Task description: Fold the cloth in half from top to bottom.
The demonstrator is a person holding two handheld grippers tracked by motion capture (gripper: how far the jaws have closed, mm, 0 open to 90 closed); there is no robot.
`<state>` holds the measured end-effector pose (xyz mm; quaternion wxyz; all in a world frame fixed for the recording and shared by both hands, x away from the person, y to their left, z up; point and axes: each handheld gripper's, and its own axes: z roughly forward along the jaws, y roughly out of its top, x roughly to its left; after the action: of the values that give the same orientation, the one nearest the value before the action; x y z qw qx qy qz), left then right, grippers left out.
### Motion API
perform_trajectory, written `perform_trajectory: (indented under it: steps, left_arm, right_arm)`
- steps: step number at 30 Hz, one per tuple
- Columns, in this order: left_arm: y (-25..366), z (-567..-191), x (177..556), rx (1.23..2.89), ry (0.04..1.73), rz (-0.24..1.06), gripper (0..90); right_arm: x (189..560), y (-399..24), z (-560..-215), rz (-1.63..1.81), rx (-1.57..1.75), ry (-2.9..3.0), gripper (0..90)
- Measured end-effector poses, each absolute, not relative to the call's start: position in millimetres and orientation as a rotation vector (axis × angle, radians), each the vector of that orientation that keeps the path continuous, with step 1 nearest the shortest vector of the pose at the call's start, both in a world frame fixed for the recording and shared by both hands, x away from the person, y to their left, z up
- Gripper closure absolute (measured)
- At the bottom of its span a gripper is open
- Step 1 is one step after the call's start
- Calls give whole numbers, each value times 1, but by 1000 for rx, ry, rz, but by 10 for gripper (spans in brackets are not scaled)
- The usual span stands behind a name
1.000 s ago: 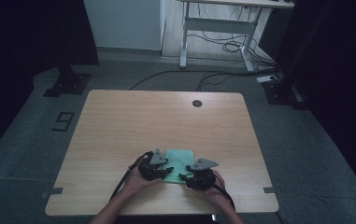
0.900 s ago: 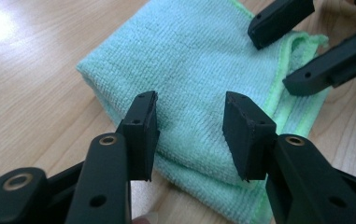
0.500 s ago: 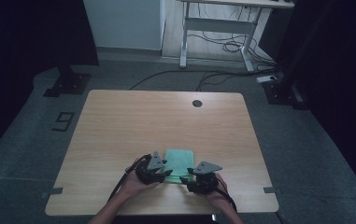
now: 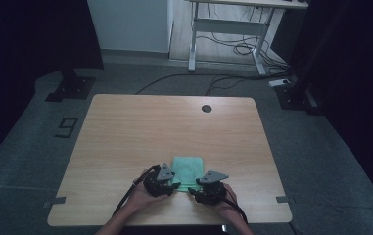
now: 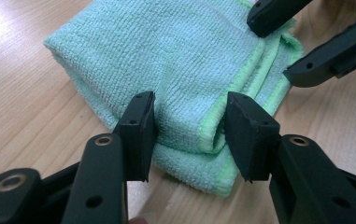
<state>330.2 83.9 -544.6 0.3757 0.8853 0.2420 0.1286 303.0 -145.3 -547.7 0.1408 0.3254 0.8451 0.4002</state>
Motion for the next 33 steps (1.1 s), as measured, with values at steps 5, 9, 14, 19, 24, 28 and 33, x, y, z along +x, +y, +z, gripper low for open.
perform_trajectory:
  steps: [5,9,14,19,24,28,33]
  left_arm:
    - [83,-545,344,2257,640,332,543]
    - [80,-545,356,2254,666,348,550]
    - [76,-545,369,2248,696,362,550]
    - [73,-545,381,2244,715,372,551]
    - [71,-545,388,2235,733,383,552]
    - [70,-546,391,2226,747,385,552]
    - [69,-545,393,2226,751,387,553]
  right_arm:
    - [310,-145,-548,1156,968,2419,512]
    - [321,-146,-549,1164,999,2400,519]
    - [338,-147,-549,1162,1029,2371,526]
    - [350,-147,-550,1164,1055,2345,526]
    - [360,-150,-551,1184,1097,2318,535]
    - [365,-149,-551,1171,1103,2302,534]
    - [365,-148,-552,1169,1104,2296,527]
